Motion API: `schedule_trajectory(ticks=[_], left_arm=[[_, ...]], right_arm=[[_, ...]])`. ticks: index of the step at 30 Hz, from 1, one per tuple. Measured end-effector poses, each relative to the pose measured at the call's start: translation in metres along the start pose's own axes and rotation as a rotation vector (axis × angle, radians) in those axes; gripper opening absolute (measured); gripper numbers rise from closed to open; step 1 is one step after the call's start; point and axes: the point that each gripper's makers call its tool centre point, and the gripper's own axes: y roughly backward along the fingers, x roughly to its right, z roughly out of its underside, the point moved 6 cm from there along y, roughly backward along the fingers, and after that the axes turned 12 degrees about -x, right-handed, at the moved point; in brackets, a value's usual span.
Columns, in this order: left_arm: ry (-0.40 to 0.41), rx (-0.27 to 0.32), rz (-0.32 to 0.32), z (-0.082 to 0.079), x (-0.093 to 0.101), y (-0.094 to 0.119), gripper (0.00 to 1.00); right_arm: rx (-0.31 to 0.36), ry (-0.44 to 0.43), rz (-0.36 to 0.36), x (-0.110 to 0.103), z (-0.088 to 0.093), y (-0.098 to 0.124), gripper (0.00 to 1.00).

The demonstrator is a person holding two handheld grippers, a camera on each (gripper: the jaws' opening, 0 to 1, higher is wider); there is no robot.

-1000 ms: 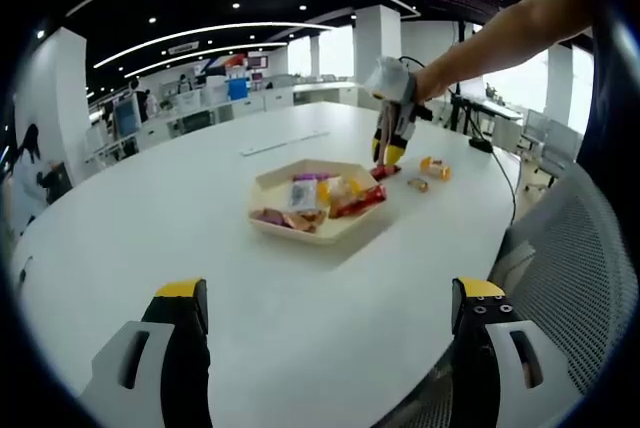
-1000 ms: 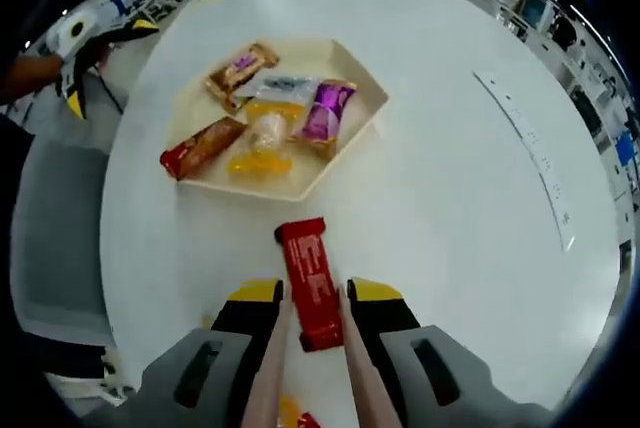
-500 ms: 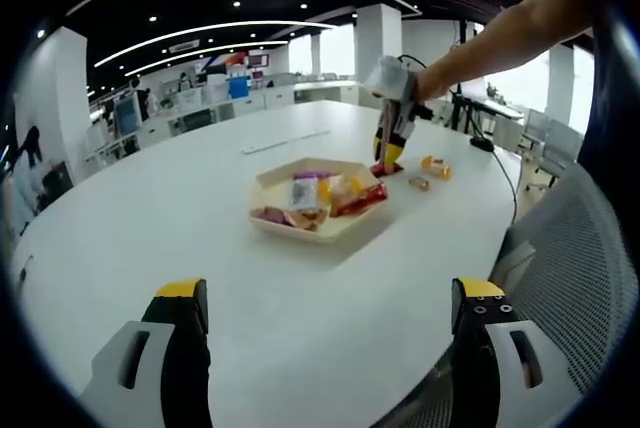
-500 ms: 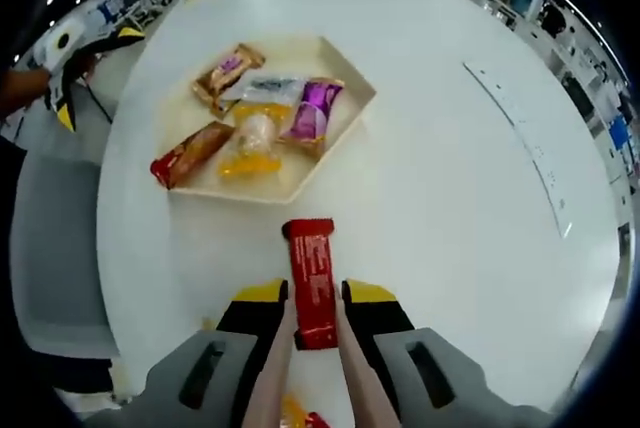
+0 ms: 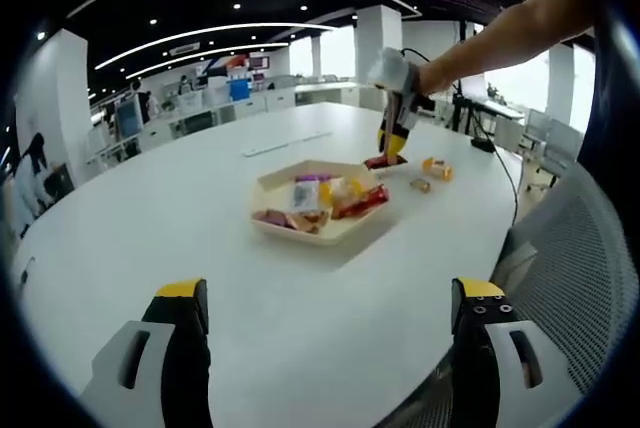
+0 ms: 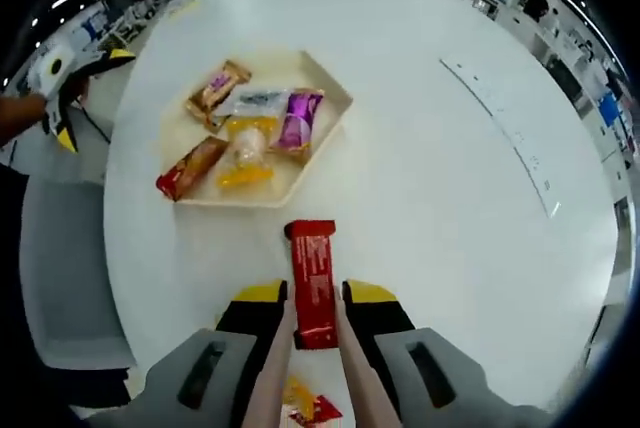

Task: Place the target food into the container with the food tongs after gripping and lifting it, then release it inside without dropping or visibly crushing the food.

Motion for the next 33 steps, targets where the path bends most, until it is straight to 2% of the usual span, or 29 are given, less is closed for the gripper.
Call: schedule_trajectory(ticks=[5, 15, 18, 33], left_arm=[[-0.008, 0.001, 0.0, 0.0, 0.001, 0.0, 0.98], [0.006, 0.024, 0.003, -0.003, 0.0, 0.002, 0.99], [0.011, 0.043, -0.009, -0.005, -0.003, 0.004, 0.99], [0.003, 0.022, 0.0, -0.003, -0.001, 0.001, 0.99]], right_arm=[[0.009, -0.019, 0.008, 0.004, -0.004, 0.016, 0.2], [0.012, -0.018, 0.034, 0.008, -0.008, 0.031, 0.21], [0.009, -0.044, 0.029, 0.008, -0.011, 0.035, 0.21], [0.034, -0.062, 0.039, 0.013, -0.014, 0.047, 0.21]])
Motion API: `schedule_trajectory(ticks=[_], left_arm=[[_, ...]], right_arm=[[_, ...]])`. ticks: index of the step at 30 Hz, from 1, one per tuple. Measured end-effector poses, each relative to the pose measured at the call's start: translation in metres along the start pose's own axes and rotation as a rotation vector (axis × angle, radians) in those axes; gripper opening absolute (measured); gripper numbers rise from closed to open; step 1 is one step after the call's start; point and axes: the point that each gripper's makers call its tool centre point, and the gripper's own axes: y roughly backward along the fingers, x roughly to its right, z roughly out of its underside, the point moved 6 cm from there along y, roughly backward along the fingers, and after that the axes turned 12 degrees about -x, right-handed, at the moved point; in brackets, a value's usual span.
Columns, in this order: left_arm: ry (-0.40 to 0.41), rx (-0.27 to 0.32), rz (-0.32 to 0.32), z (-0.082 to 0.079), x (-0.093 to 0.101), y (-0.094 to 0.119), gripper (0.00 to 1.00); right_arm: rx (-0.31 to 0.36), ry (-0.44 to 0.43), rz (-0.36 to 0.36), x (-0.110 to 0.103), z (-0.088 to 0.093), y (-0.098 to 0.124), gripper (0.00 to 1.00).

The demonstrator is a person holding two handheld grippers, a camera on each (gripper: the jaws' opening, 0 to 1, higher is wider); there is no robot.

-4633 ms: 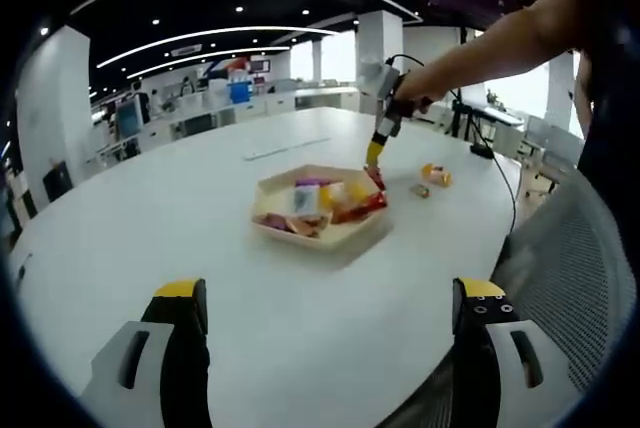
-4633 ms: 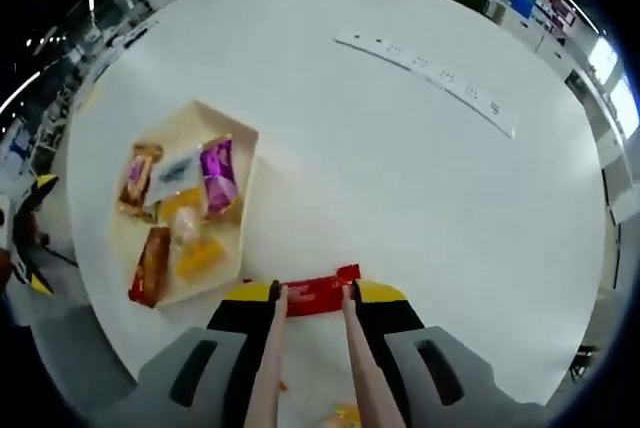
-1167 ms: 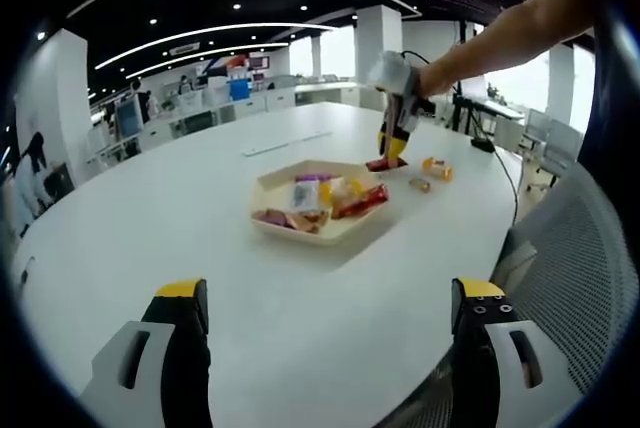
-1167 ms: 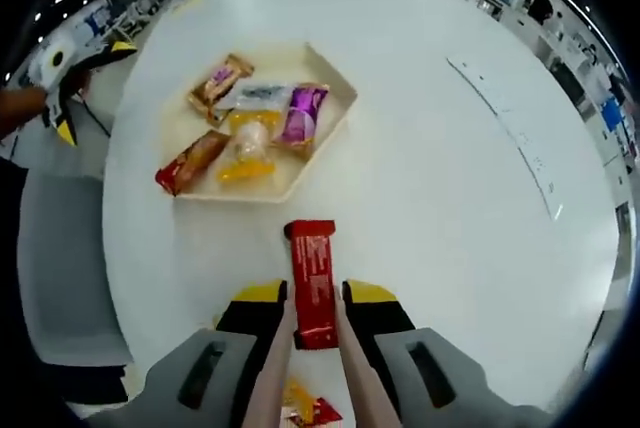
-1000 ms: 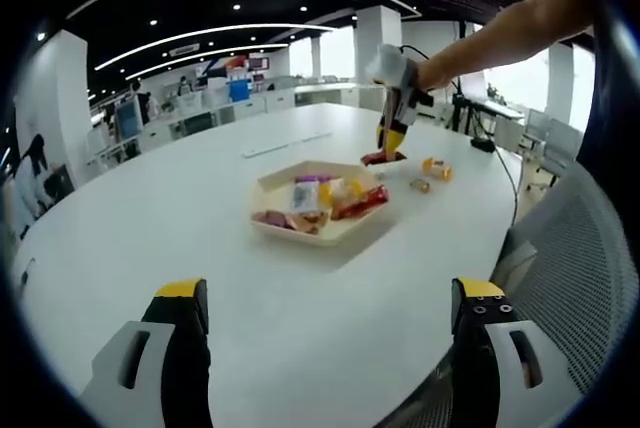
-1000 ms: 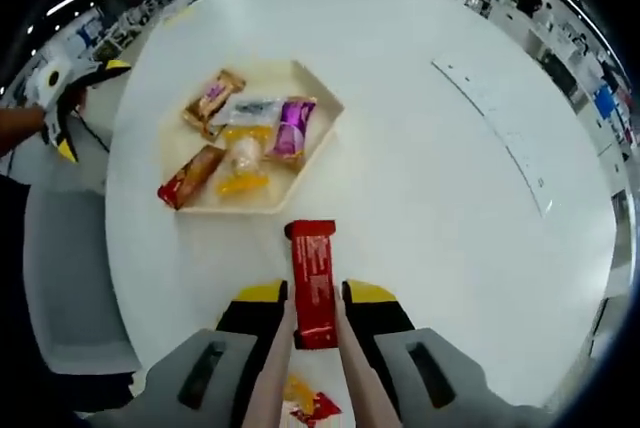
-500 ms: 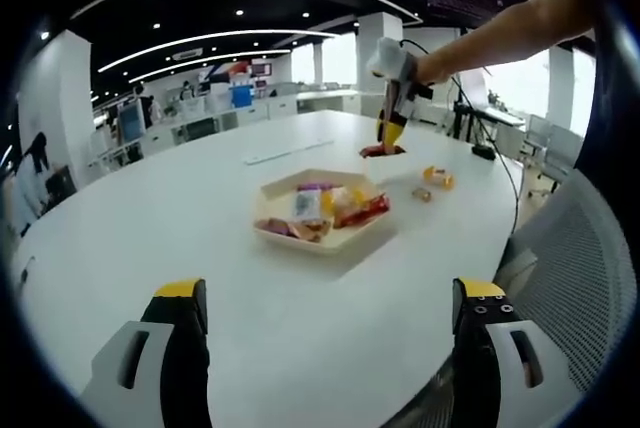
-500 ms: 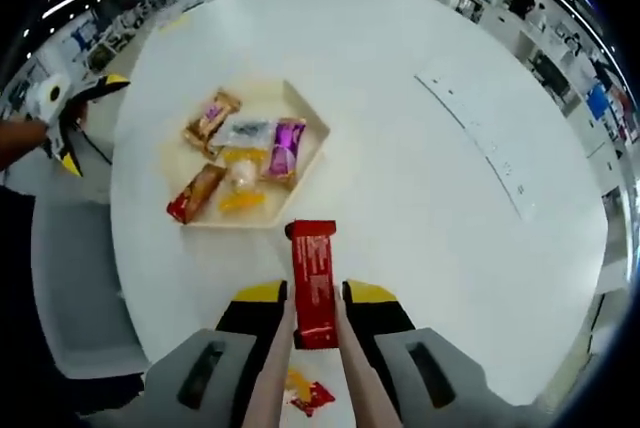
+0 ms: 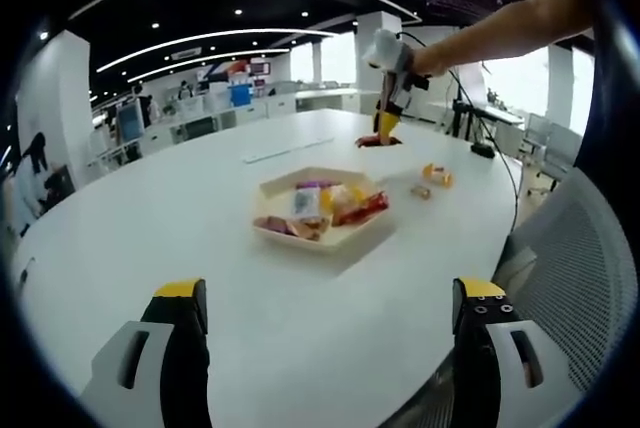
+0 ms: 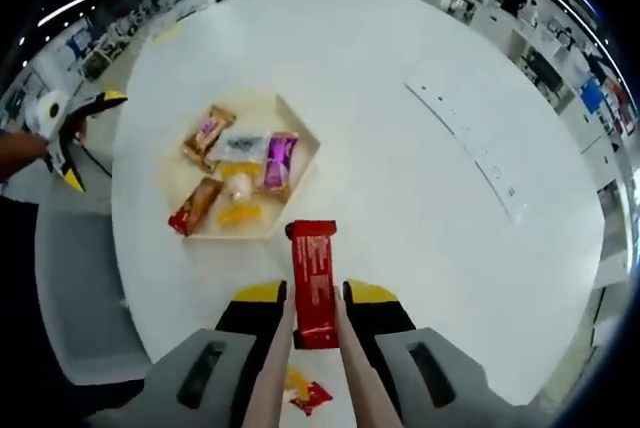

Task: Place the target food into the container with the food tongs after gripping and lifting it, then release it inside without dropping or visibly crushing the food.

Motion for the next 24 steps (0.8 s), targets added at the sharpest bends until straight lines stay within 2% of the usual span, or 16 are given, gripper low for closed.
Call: schedule_trajectory(ticks=[18, 24], left_arm=[[0.002, -0.009, 0.0, 0.0015, 0.0, -0.0007, 0.99], [-0.005, -0.009, 0.003, 0.0009, 0.0012, -0.0009, 0.99]], right_arm=[[-0.002, -0.029, 0.007, 0.0022, 0.0049, 0.0019, 0.21], [0.006, -0.031, 0.009, 0.0007, -0.0005, 0.0052, 0.2]])
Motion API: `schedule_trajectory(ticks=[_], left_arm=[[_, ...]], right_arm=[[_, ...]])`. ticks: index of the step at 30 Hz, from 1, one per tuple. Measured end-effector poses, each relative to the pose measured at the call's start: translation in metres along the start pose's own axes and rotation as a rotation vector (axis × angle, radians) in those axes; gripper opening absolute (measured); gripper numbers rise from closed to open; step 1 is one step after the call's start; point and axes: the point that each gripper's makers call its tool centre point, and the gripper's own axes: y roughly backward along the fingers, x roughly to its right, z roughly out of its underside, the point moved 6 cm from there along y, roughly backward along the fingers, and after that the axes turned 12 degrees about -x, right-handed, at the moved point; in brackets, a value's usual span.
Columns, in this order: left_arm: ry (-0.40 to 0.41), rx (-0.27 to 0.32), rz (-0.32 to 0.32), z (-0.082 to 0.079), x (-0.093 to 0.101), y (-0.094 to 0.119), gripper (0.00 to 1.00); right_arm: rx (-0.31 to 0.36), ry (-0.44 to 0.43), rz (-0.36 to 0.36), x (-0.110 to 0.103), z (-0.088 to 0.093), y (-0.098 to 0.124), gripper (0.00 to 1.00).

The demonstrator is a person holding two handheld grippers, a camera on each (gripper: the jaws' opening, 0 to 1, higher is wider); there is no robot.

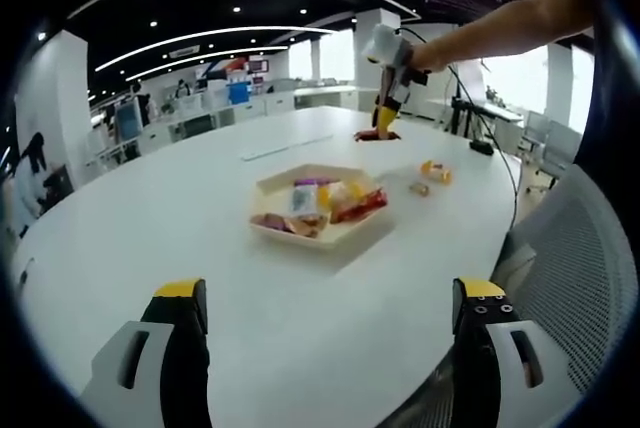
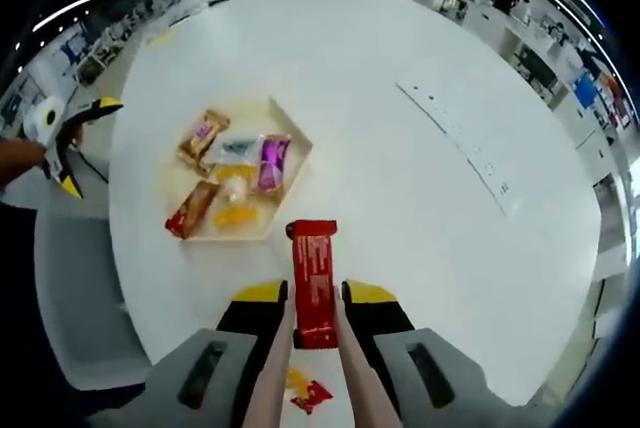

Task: Place the target food into the container with the food tongs after gripping and lifting it, then release it inside without dropping or visibly crushing the food.

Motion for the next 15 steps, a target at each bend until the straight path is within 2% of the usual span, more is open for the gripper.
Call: schedule_trajectory(ticks=[6, 15], left_arm=[[-0.021, -0.006, 0.029, 0.0, 0.006, -0.002, 0.99], [-0.004, 0.019, 0.022, -0.003, 0.003, 0.002, 0.99]], right_arm=[[0.015, 0.01, 0.006, -0.006, -0.01, 0.006, 0.2], [0.016, 0.024, 0.01, -0.011, -0.019, 0.005, 0.21]])
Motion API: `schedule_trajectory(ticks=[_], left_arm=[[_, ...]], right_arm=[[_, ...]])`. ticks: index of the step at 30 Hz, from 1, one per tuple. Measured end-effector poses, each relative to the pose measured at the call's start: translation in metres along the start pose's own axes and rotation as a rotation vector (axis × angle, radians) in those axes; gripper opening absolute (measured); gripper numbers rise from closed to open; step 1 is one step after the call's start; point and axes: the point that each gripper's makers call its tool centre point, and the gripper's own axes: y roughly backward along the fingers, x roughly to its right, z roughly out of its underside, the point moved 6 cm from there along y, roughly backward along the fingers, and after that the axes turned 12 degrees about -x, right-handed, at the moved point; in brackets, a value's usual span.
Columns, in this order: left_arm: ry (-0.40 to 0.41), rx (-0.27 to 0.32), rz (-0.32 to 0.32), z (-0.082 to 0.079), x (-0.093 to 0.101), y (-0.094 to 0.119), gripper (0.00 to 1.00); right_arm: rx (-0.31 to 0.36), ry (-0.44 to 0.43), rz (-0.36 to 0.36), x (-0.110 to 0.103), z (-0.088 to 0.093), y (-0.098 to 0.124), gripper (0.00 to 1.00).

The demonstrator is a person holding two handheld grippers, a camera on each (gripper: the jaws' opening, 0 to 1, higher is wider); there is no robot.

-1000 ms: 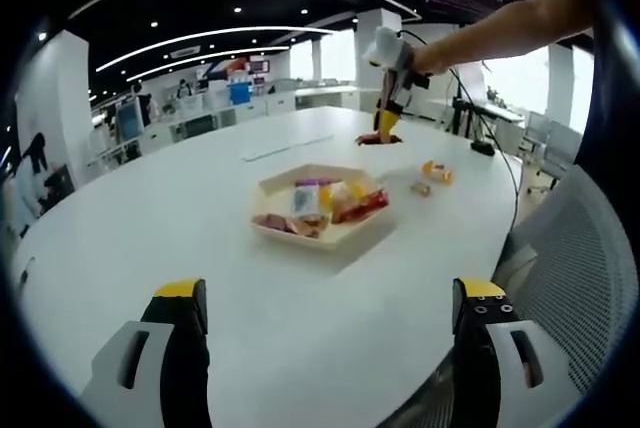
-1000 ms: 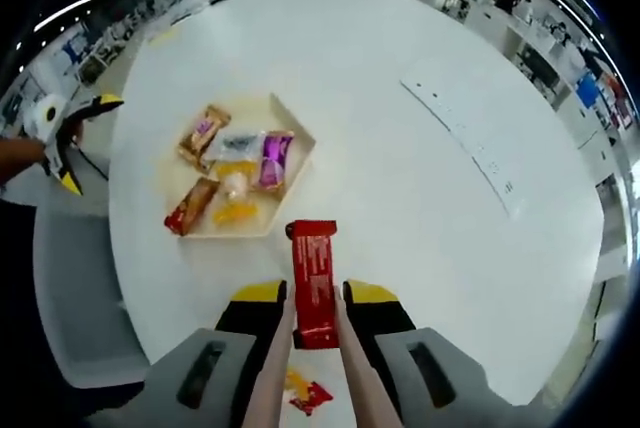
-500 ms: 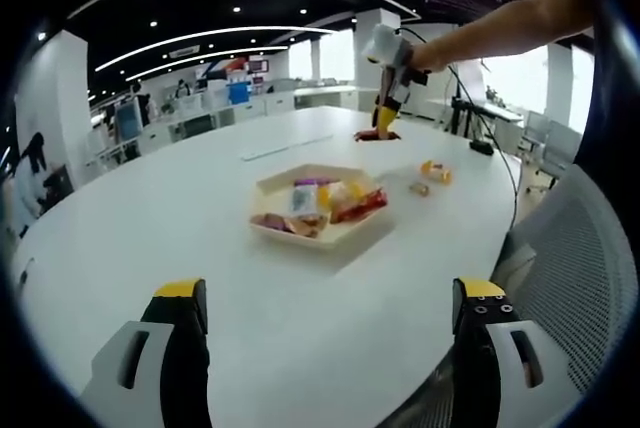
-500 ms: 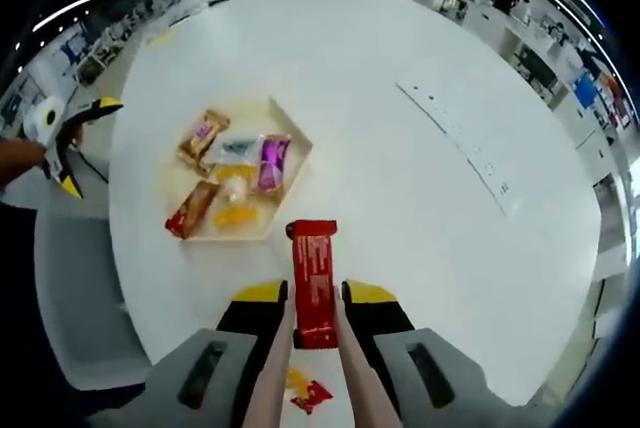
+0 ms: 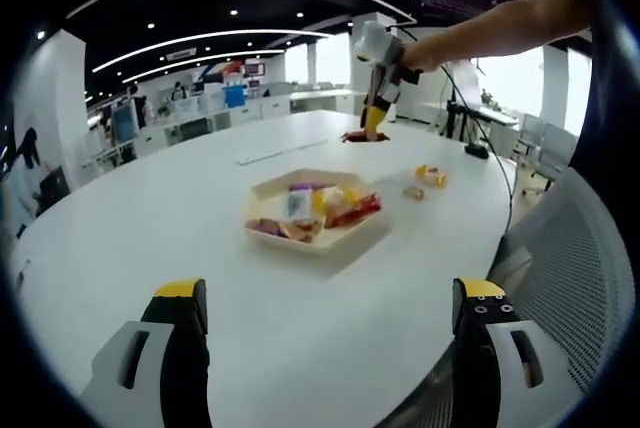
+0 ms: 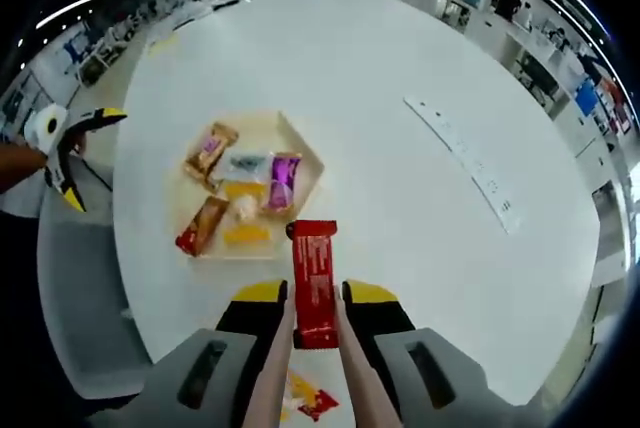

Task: Place the target food into the container with the food tongs after gripping and lifting it, then release it inside without dropping or visibly crushing the food.

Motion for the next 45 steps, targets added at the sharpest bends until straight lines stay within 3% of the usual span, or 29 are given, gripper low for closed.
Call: schedule_trajectory(ticks=[22, 24, 45], left_arm=[[0.018, 0.034, -0.019, -0.003, -0.005, 0.004, 0.99], [0.02, 0.035, -0.02, -0.004, -0.004, 0.005, 0.99], [0.019, 0.046, -0.032, -0.005, -0.006, 0.006, 0.99]], right_arm=[[0.008, 0.033, -0.001, -0.019, -0.027, 0.0, 0.21], [0.011, 0.022, -0.024, -0.023, -0.03, 0.0, 0.2], [0.032, 0.104, -0.028, -0.048, -0.066, 0.006, 0.21]])
